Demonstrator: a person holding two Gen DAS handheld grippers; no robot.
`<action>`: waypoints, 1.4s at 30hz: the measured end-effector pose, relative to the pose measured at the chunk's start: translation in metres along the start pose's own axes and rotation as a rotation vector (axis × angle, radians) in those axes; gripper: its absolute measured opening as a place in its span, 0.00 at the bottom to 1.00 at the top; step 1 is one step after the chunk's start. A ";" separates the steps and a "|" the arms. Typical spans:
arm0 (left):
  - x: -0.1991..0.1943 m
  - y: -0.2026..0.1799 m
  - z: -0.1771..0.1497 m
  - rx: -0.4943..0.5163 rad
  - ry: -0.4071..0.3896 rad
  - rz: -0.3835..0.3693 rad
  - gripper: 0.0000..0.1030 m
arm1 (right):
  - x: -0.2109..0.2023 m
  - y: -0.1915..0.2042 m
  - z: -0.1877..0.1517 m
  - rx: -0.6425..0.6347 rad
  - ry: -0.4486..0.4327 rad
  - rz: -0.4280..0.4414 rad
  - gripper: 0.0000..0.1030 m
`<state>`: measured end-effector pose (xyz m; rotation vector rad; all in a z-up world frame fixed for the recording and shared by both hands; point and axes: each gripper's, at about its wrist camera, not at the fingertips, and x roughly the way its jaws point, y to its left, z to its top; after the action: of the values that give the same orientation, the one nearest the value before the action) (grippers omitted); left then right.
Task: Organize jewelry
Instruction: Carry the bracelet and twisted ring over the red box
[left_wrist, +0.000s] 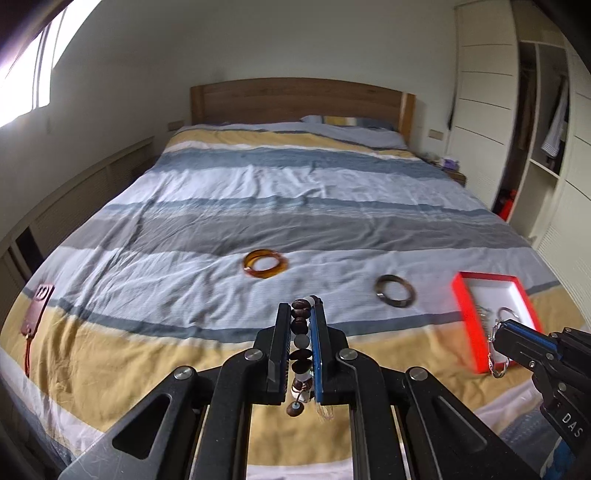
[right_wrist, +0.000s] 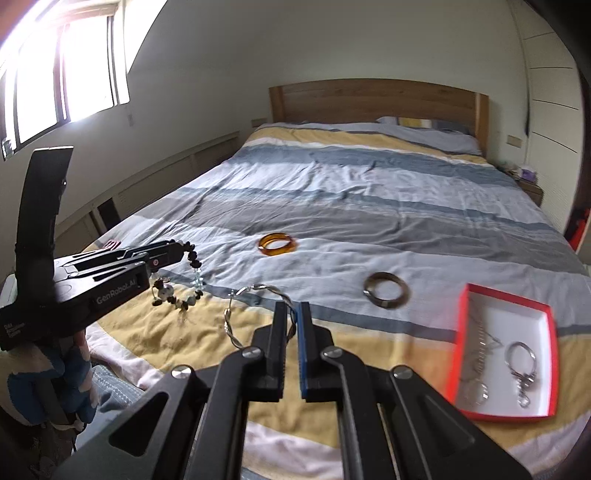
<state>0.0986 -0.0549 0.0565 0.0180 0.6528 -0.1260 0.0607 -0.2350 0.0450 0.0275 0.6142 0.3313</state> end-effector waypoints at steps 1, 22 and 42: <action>-0.004 -0.011 0.002 0.015 -0.006 -0.014 0.10 | -0.010 -0.010 -0.003 0.014 -0.008 -0.015 0.04; 0.042 -0.230 0.048 0.218 0.045 -0.294 0.10 | -0.061 -0.222 -0.026 0.178 0.001 -0.277 0.04; 0.213 -0.328 0.028 0.303 0.235 -0.350 0.10 | 0.069 -0.340 -0.030 0.245 0.194 -0.327 0.05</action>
<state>0.2430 -0.4058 -0.0424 0.2133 0.8634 -0.5662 0.1974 -0.5375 -0.0601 0.1294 0.8355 -0.0603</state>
